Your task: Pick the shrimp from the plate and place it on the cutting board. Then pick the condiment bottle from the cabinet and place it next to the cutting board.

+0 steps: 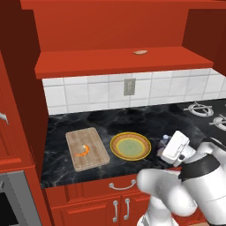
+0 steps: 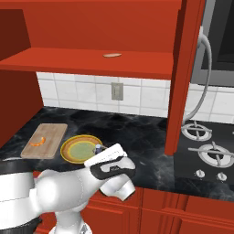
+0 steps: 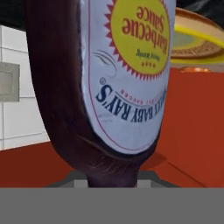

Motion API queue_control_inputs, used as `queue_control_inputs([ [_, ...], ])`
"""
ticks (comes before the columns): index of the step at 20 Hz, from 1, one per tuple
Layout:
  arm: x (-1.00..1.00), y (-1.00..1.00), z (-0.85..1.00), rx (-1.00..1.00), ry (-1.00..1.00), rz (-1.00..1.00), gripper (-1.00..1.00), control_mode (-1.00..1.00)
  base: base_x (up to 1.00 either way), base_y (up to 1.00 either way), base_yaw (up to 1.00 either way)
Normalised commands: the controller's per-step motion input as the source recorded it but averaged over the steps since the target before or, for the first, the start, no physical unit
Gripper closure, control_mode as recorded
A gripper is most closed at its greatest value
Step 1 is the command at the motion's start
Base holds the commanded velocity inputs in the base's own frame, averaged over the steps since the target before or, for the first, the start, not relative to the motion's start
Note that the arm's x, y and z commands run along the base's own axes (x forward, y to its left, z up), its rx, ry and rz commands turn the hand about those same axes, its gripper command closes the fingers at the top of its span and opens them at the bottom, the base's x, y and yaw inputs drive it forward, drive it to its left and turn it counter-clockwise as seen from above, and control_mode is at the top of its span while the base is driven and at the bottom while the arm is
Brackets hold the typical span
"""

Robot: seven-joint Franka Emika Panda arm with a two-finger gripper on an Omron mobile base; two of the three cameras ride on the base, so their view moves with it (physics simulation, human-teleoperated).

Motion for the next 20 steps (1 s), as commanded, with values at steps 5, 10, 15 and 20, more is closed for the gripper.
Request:
queue_control_inputs([
  [5,0.15,-0.14,-0.21,-0.03,0.00,0.00,1.00,-1.00,0.00,0.00,0.00],
  [10,0.12,-0.18,-0.21,-0.04,0.00,0.00,1.00,-1.00,0.00,0.00,0.00],
  [15,0.14,-0.11,-0.23,-0.02,0.00,0.00,1.00,-1.00,0.00,0.00,0.00],
  [20,0.15,-0.04,-0.28,-0.01,0.00,0.00,1.00,-1.00,0.00,0.00,0.00],
])
